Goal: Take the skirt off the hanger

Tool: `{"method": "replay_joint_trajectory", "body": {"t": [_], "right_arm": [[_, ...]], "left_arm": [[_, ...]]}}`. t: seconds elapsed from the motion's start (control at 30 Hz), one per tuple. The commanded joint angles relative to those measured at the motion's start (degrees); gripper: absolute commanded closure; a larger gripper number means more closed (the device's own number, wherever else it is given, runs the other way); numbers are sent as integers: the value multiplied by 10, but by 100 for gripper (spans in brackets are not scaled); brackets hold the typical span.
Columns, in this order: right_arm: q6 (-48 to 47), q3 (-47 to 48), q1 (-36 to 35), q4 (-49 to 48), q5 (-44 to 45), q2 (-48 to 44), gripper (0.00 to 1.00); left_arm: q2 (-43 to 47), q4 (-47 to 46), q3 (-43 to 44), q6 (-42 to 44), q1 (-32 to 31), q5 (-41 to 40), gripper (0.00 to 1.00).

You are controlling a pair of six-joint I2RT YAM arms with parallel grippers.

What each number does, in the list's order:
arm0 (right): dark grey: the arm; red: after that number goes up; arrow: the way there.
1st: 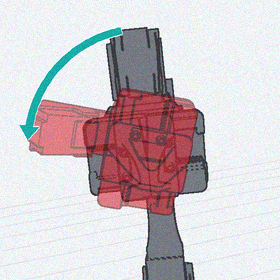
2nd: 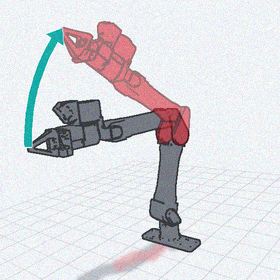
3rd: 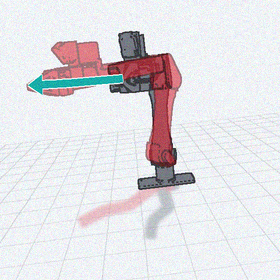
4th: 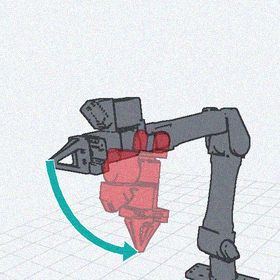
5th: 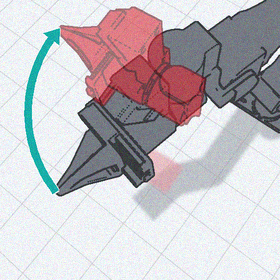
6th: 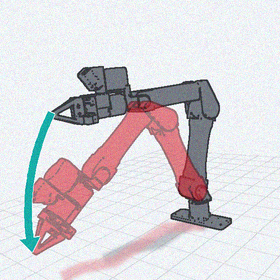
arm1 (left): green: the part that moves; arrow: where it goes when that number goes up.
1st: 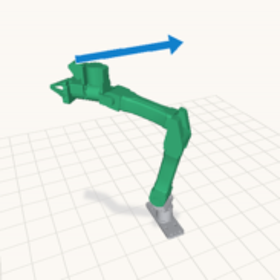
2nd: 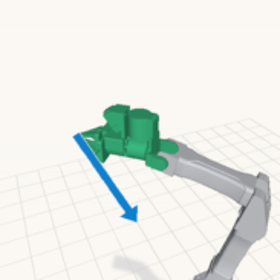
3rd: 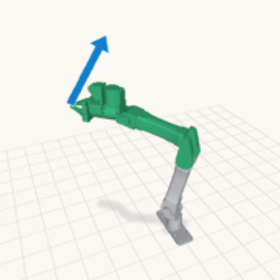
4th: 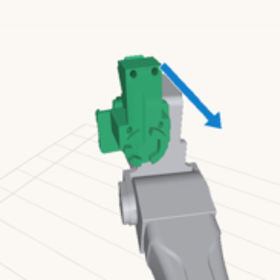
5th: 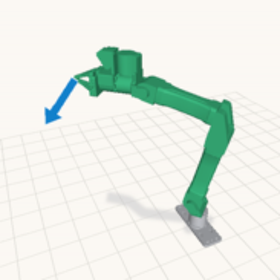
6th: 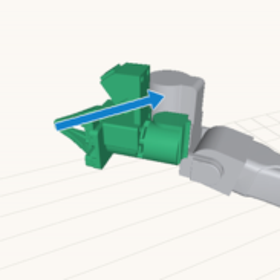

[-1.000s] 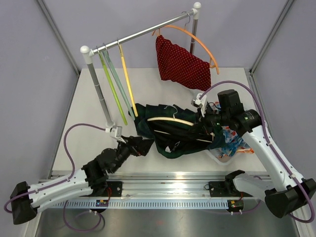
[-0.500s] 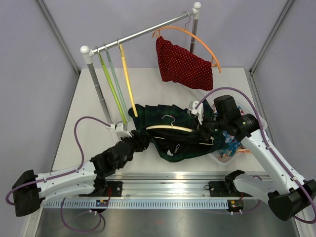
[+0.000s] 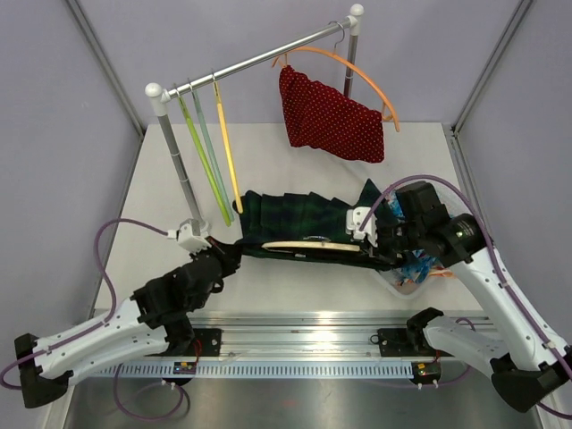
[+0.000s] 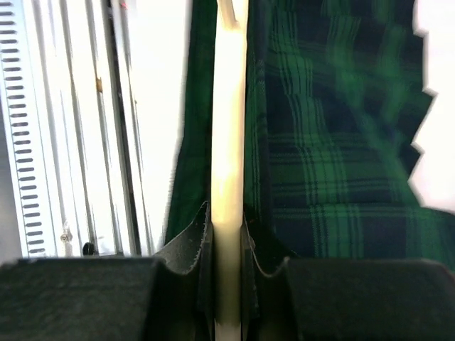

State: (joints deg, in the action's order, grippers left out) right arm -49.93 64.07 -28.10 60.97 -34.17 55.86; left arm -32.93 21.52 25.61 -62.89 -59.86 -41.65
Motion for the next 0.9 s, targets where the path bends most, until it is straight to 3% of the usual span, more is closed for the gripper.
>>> {"method": "replay_joint_trajectory", "body": {"t": [0.0,0.13,0.27,0.43,0.53,0.63,0.87], "right_arm": [[-63,89,5,111,-25,-40,100],[-39,190,5,146,-78,-42,100],[-27,221,4,156,-62,-40,100],[16,203,5,114,29,-54,100],[25,148,4,79,152,-48,100],[37,110,5,63,154,-32,100],[74,27,5,-29,48,9,100]], "left_arm": [[37,149,30,-9,42,-87,100],[61,160,9,3,81,-40,100],[66,159,3,8,84,-30,100],[84,152,1,41,84,-12,100],[143,176,29,56,84,-1,100],[191,191,54,74,84,-1,100],[269,195,154,133,84,23,100]]}}
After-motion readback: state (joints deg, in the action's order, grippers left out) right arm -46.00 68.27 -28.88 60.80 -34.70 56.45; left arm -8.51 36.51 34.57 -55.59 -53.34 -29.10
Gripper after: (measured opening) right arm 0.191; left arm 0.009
